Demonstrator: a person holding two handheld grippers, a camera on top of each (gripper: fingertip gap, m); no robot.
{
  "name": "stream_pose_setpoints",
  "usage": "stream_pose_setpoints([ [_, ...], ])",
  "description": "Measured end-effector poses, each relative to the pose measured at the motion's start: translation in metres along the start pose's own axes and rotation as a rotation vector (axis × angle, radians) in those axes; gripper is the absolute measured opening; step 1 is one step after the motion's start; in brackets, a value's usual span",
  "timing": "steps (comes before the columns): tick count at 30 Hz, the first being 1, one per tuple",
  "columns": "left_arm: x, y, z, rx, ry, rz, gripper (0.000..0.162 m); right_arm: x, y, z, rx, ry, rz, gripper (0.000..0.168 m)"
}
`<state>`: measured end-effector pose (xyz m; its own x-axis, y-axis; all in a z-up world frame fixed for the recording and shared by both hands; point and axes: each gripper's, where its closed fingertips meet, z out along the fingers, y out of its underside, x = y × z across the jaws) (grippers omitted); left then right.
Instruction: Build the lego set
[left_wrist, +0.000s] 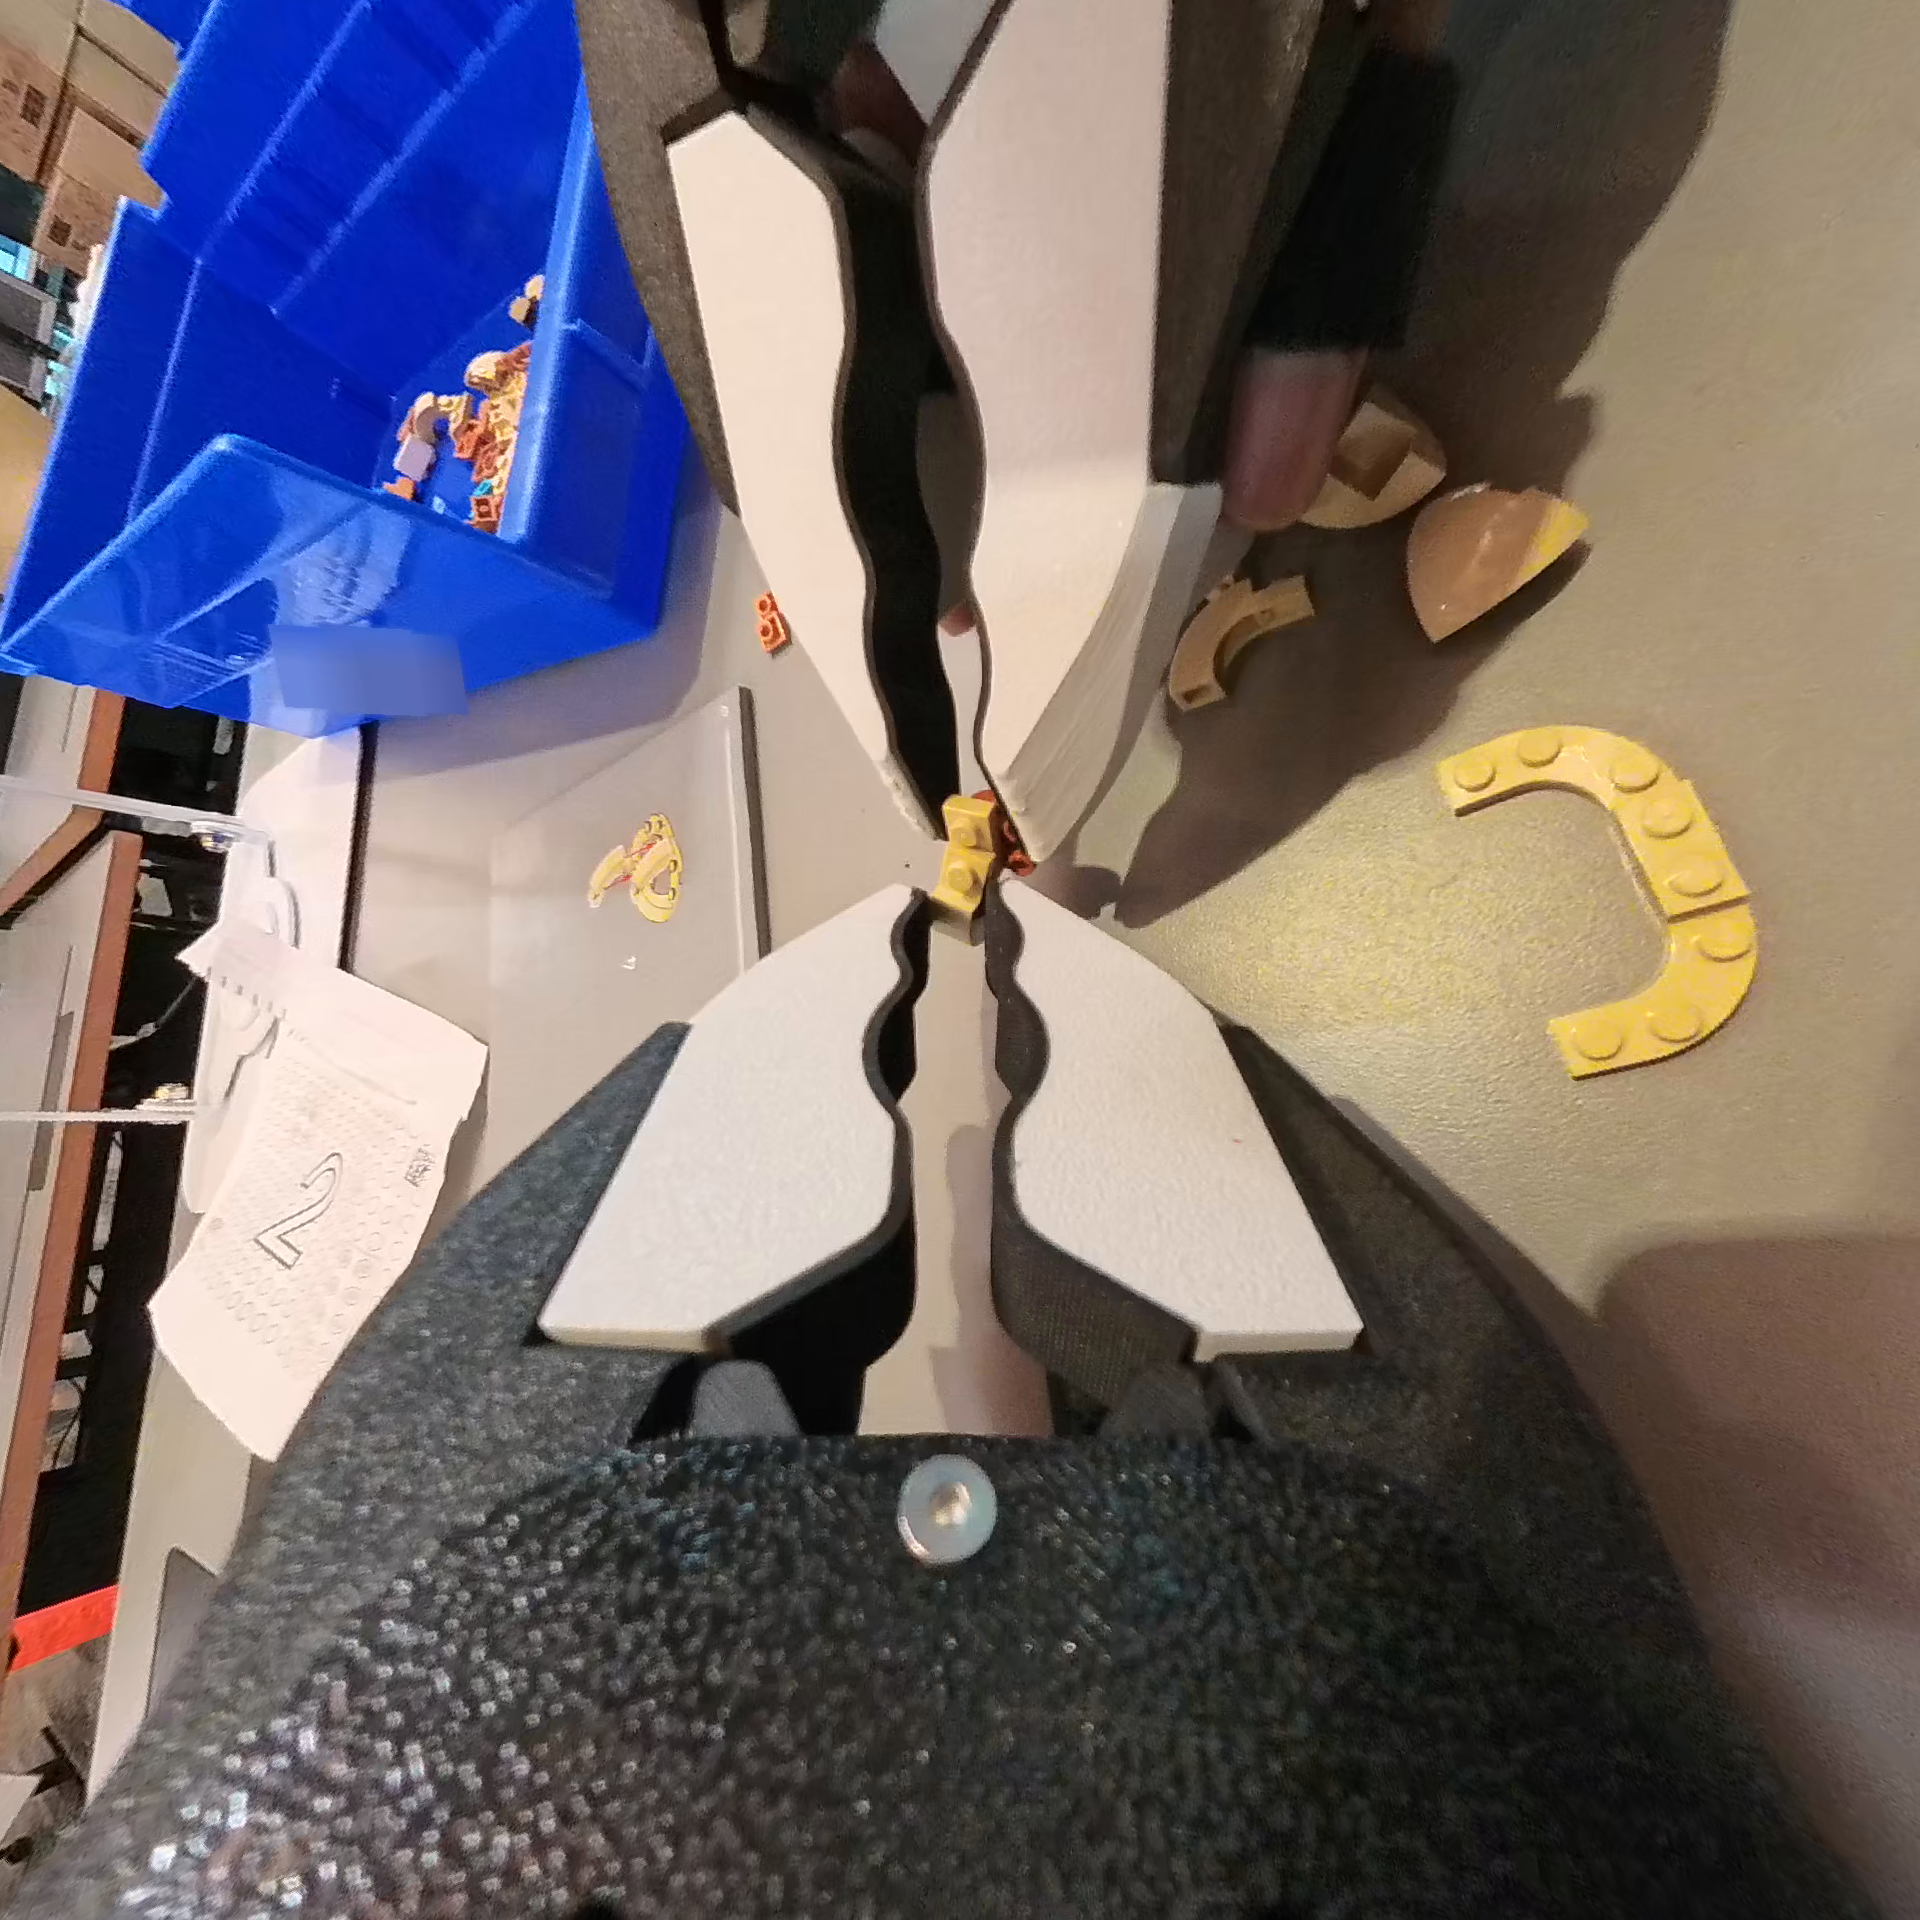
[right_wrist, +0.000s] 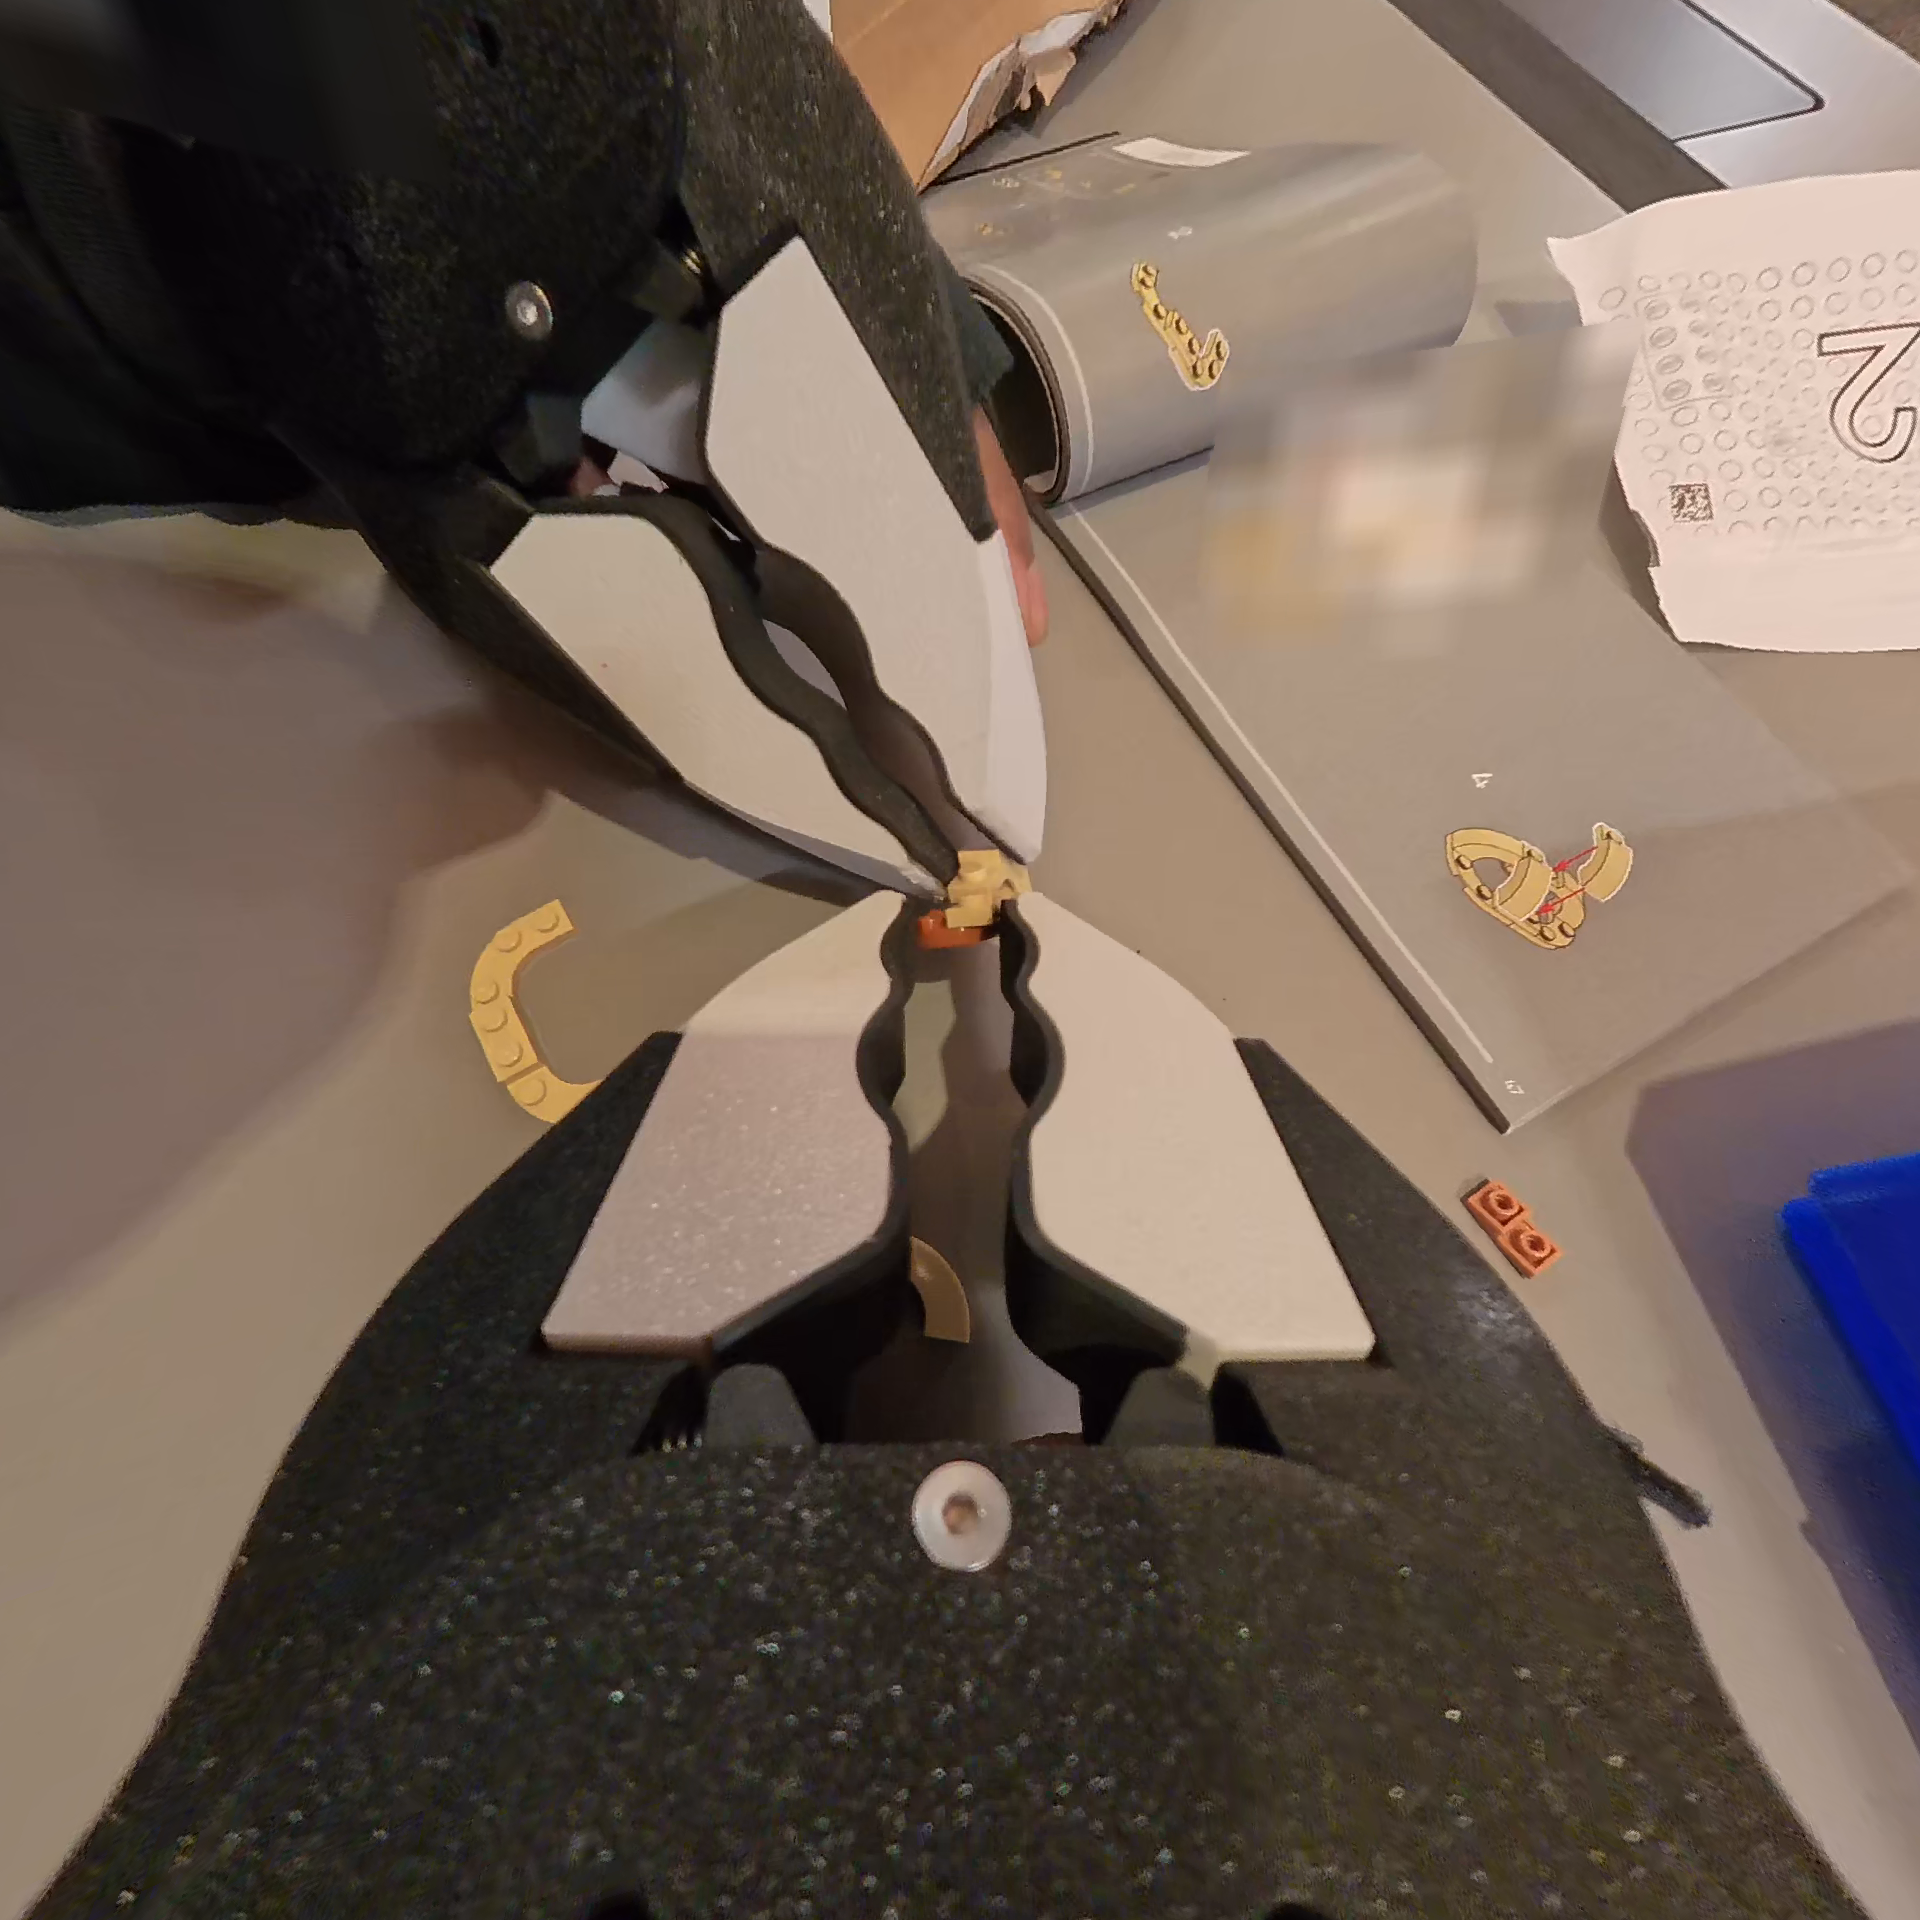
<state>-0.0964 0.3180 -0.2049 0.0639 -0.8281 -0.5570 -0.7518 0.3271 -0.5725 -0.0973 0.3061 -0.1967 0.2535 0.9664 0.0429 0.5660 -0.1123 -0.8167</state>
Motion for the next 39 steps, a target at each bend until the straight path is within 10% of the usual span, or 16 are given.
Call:
stream_pose_setpoints([
  [39,-0.012,-0.015,-0.022,0.153,0.061,-0.175,0.010,0.000,-0.027,-0.014,0.189,0.013,-0.082,0.014],
])
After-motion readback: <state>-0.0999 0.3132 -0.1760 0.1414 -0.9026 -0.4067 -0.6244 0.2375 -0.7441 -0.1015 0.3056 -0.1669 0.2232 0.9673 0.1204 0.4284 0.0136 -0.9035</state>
